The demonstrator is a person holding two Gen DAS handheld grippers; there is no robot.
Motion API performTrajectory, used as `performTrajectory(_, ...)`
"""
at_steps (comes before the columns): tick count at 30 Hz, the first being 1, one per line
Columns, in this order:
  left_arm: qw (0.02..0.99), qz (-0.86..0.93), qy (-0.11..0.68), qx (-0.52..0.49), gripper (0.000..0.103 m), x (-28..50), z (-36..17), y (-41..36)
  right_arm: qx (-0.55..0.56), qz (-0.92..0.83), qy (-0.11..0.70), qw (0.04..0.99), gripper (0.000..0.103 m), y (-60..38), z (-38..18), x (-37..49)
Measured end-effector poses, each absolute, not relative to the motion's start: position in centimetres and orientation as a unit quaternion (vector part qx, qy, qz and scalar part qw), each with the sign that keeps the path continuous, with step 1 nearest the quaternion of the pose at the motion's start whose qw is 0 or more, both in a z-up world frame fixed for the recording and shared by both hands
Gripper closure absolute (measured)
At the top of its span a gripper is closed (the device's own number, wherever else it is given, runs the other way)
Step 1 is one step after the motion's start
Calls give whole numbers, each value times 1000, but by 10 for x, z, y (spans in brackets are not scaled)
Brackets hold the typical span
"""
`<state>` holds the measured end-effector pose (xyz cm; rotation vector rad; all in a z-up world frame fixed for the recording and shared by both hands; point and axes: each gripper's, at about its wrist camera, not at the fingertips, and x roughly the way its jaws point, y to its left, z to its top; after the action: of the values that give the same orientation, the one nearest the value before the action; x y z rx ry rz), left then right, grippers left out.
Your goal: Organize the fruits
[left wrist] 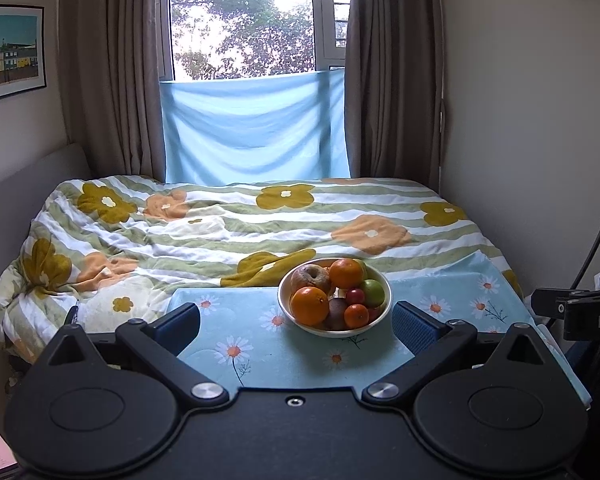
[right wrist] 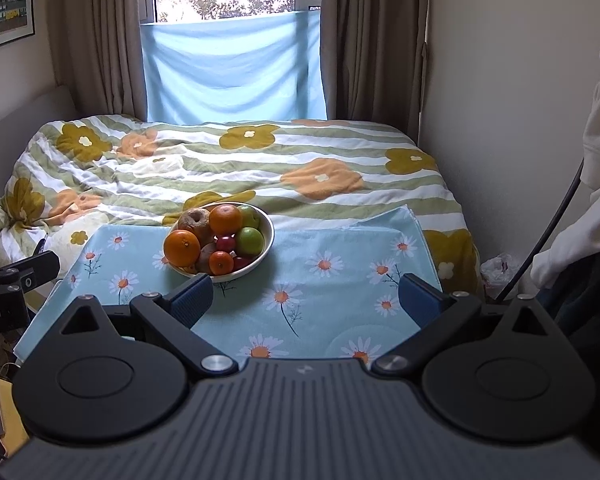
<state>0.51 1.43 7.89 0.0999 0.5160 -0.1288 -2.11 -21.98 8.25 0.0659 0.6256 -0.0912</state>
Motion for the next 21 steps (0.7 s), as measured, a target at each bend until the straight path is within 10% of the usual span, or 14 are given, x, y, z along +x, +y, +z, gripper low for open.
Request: performTrajectory(21, 963, -59, 261, 45, 0, 8, 80, 16, 28, -35, 313, 949, 0, -220, 79, -15)
